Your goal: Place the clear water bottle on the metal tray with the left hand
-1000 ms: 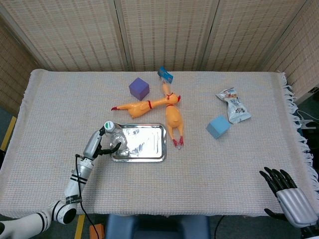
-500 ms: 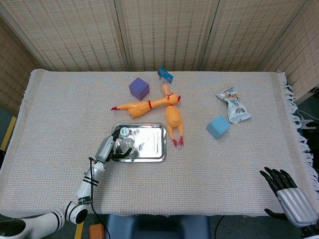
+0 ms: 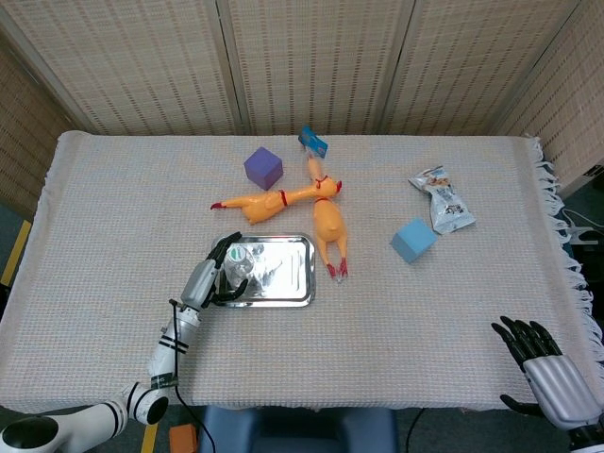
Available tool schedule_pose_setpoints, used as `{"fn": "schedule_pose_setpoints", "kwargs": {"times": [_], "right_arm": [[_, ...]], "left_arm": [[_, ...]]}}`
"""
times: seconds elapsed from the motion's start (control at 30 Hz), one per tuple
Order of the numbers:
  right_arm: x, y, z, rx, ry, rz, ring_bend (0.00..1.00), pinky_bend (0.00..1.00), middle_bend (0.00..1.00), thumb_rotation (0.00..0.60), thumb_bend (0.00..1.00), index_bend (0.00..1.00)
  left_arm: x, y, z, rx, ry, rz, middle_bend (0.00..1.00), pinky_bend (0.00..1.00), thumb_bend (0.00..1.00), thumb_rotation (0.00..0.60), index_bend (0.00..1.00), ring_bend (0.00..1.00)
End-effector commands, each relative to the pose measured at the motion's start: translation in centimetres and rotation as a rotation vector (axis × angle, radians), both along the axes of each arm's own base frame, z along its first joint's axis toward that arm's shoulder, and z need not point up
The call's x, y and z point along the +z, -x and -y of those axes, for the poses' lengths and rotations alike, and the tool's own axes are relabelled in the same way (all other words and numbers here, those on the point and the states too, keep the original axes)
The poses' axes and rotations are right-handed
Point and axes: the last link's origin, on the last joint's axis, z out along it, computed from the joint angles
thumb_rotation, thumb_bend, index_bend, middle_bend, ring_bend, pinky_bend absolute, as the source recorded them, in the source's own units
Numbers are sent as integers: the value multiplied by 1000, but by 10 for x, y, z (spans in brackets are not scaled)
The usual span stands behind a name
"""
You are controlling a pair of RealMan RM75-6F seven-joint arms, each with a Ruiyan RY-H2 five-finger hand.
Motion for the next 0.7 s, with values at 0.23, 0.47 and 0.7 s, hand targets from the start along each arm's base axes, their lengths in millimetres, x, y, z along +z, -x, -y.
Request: {"fn": "schedule_pose_setpoints", "kwargs": {"times": [0.23, 0.47, 0.7], "right_arm": [[-1, 0, 0, 1, -2, -2, 0, 0, 0, 600, 27, 0], [-1, -1, 0, 2, 0, -2, 0, 0, 0, 600, 27, 0], [-1, -2, -1, 8, 2, -2, 0, 0, 0, 600, 27, 0]], "left_arm": [[13, 5, -7, 57, 52, 48, 0, 35, 398, 600, 0, 0], [17, 10, -7, 75, 86, 48, 0, 12, 378, 600, 0, 0], [22, 12, -4, 56, 136, 36, 0, 0, 329, 600, 0, 0]]}}
